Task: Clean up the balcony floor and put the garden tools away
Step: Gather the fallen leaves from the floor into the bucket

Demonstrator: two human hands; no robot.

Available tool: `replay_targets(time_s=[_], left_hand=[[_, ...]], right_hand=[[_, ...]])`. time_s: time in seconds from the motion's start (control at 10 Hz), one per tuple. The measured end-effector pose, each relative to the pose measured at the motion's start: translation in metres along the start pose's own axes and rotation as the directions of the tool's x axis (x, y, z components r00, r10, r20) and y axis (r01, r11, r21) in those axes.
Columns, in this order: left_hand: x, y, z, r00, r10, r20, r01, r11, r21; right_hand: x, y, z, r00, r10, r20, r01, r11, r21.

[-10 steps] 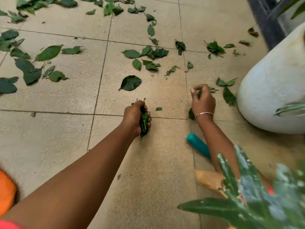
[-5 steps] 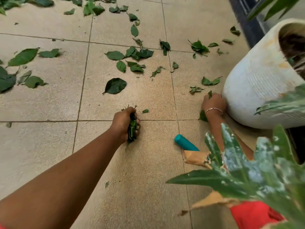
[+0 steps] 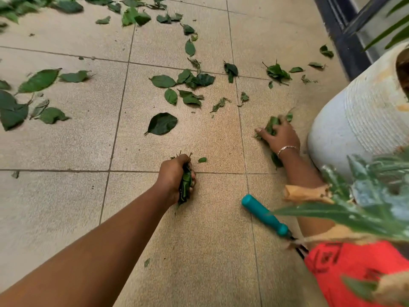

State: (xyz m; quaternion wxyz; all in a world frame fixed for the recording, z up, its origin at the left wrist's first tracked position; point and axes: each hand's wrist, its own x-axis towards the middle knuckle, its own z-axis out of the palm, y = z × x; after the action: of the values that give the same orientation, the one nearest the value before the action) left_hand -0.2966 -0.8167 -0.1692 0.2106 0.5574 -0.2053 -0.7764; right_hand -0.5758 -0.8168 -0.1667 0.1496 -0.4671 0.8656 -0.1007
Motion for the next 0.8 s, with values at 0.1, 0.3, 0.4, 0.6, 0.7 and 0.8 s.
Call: replay_targets(time_s=[0.1,0.3,0.4,0.6,0.7,0.8], left_hand=[[0.0,0.0,-0.001,1.0,0.002,0.005,-0.002,1.0,-0.005],[-0.003,0.0,0.0,1.0,0.009,-0.006,-0.009,1.0,-0.003],[-0.003,0.0,-0.001,1.0,0.013,-0.005,-0.013,1.0,0.0],[-0.003,-0.001,-0.003,1.0,0.026,0.009,-0.027,1.0,0.007],[-0.004,0.0,-0.003,1.0,0.024,0.015,-0.025,1.0,0.008],[-0.005,0.0,-0.003,1.0,0.016,0.018,-0.017,1.0,0.006]], right_hand=[[-0.022,0.002,0.016,0.974,-0.163,-0.159,0.159,0.987,-0.037],[-0.037,-0.006,0.02,0.935,-0.058,-0.349,0.137,0.969,0.207],[-0.039,-0.011,0.009,0.926,0.173,-0.336,0.034,0.847,0.53],[-0.035,-0.012,-0.005,0.907,0.395,-0.146,-0.054,0.452,0.89],[-0.035,-0.013,-0.008,0.911,0.406,-0.07,-0.054,0.286,0.957],[-0.043,-0.024,-0.011,0.902,0.431,0.031,-0.116,0.174,0.978]])
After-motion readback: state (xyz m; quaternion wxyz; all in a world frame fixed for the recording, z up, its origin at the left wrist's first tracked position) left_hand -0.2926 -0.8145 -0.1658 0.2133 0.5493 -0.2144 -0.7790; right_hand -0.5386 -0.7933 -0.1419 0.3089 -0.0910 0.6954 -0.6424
